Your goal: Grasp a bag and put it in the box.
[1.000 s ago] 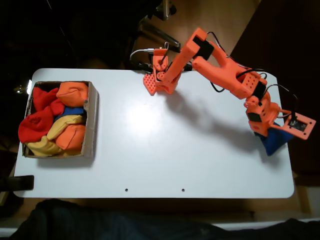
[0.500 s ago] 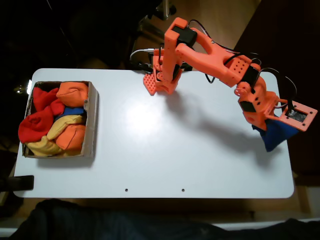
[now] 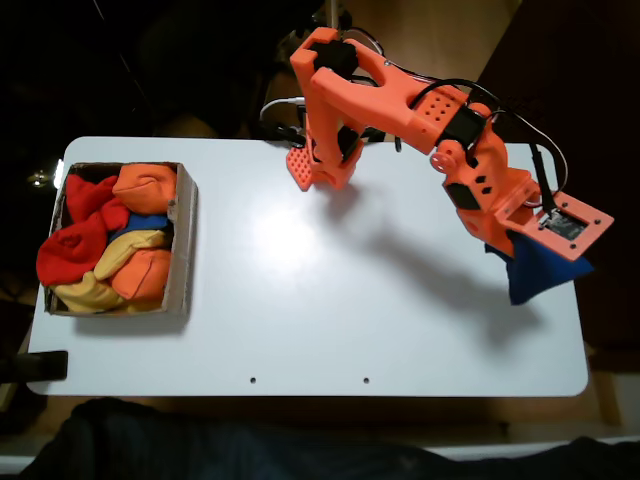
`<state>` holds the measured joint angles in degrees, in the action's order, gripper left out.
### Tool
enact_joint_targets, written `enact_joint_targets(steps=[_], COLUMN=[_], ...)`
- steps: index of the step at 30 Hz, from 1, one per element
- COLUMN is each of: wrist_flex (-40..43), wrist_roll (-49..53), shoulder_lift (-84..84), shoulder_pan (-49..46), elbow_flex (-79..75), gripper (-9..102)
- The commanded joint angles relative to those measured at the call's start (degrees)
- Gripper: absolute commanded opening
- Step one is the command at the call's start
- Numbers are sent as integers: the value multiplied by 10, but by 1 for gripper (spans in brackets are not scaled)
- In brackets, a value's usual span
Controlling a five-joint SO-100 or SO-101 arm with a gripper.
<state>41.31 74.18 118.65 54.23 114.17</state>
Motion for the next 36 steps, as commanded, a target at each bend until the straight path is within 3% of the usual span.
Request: enact_joint_targets(steps=[1,36], wrist_flex=[10,63], wrist_roll=[-23,-343], shoulder_lift=[64,231], shoulder_pan=[-14,-186], elbow_flex=[-4,40], gripper=[0,0])
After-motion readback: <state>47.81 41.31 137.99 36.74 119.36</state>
